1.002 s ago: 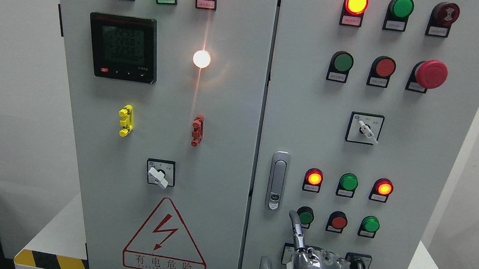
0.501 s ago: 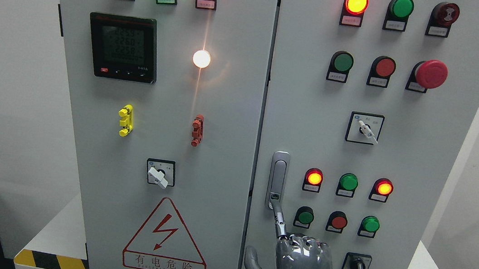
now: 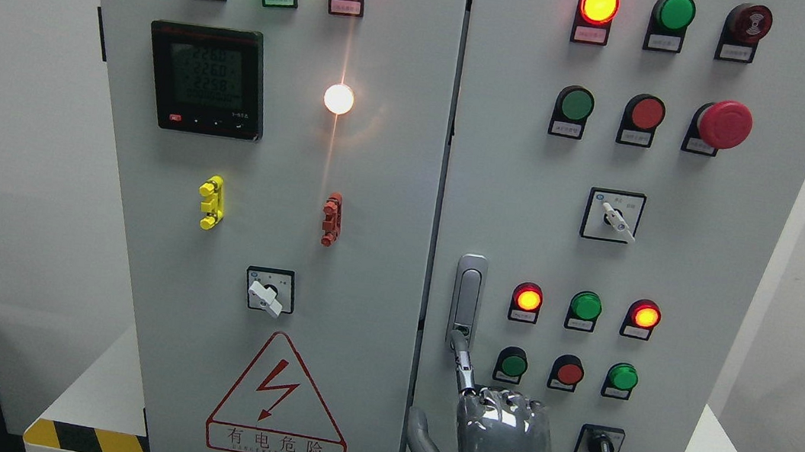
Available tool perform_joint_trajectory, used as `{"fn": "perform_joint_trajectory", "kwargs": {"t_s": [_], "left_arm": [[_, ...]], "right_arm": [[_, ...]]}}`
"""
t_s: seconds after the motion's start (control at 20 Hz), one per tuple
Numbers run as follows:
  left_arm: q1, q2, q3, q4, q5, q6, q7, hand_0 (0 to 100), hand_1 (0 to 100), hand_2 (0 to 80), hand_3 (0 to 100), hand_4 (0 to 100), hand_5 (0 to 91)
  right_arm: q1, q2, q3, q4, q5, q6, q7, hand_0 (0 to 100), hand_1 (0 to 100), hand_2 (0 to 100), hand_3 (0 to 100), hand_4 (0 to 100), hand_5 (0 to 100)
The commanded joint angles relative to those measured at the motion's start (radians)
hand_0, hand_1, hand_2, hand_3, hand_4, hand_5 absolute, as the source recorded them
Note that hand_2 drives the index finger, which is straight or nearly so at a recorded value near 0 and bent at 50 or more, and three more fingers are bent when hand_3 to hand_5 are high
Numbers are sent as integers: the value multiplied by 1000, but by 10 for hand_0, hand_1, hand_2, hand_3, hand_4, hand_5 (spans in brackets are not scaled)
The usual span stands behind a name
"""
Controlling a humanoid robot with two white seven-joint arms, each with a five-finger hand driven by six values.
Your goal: Release door handle
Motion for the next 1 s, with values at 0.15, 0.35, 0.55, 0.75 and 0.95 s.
{"fn": "perform_joint_trajectory", "kwargs": {"t_s": [0.15,0.35,0.55,0.75,0.95], "left_arm": [[17,0,0,0,0,-1,0,120,556,0,0,0,0],[17,0,0,0,0,-1,0,120,556,0,0,0,0],[17,0,0,0,-1,-1,0,120,556,0,0,0,0],[17,0,0,0,-1,-1,0,120,556,0,0,0,0],[17,0,0,1,-1,-1,0,120,556,0,0,0,0]], "right_arm": [[-5,-2,4,21,2,6,-5,476,269,0,1000,1000,1000],[-6,-2,4,21,2,6,-4,476,268,0,1000,1000,1000],[-8,-2,3,38,2,6,-2,477,266,0,1000,1000,1000],[-17,-2,-2,51,2,6,-2,477,266,0,1000,1000,1000],[-22,-5,-5,52,2,6,-2,478,265,0,1000,1000,1000]]}}
